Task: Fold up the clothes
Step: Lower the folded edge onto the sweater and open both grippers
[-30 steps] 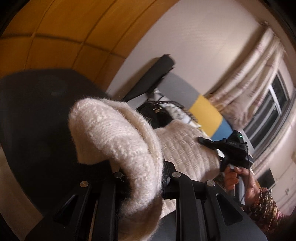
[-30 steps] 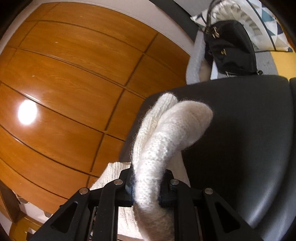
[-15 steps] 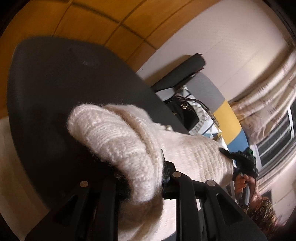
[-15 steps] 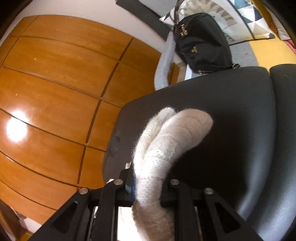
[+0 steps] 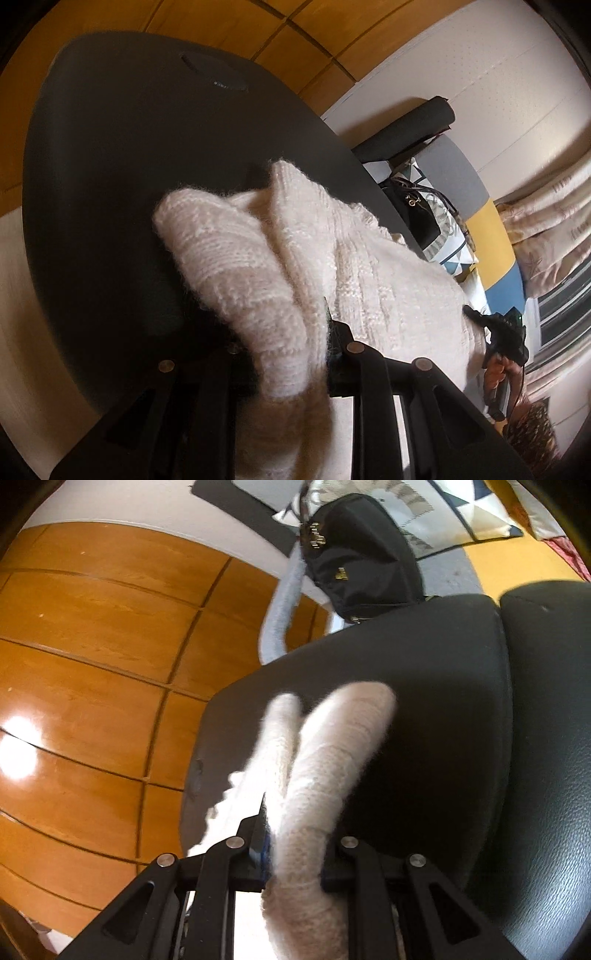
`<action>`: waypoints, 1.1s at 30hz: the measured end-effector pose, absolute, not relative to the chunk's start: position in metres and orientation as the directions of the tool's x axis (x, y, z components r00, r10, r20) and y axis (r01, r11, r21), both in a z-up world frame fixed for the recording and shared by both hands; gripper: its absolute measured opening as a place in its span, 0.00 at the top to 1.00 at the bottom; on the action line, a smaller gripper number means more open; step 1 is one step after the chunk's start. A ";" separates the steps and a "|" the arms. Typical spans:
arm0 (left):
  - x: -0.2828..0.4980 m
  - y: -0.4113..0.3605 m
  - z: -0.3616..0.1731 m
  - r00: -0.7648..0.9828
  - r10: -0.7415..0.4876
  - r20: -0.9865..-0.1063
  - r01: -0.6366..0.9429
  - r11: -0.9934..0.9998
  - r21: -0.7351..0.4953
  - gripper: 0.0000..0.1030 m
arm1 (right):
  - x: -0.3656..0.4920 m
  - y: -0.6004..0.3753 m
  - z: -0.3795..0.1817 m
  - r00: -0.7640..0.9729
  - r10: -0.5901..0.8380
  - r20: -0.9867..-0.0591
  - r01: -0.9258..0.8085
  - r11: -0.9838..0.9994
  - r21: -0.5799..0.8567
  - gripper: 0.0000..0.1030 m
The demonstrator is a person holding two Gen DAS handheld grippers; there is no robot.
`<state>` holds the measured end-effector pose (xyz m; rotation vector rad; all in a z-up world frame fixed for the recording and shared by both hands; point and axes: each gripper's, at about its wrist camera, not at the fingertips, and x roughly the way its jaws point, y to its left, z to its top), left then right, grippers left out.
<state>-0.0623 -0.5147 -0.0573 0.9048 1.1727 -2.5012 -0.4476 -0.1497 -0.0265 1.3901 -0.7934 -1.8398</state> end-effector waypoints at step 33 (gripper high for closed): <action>-0.103 -0.442 -0.011 -0.666 -0.355 -0.657 0.520 -0.852 -0.067 0.61 | -0.375 -0.236 0.021 -0.426 -0.468 -0.774 0.634 -0.765 0.113 0.82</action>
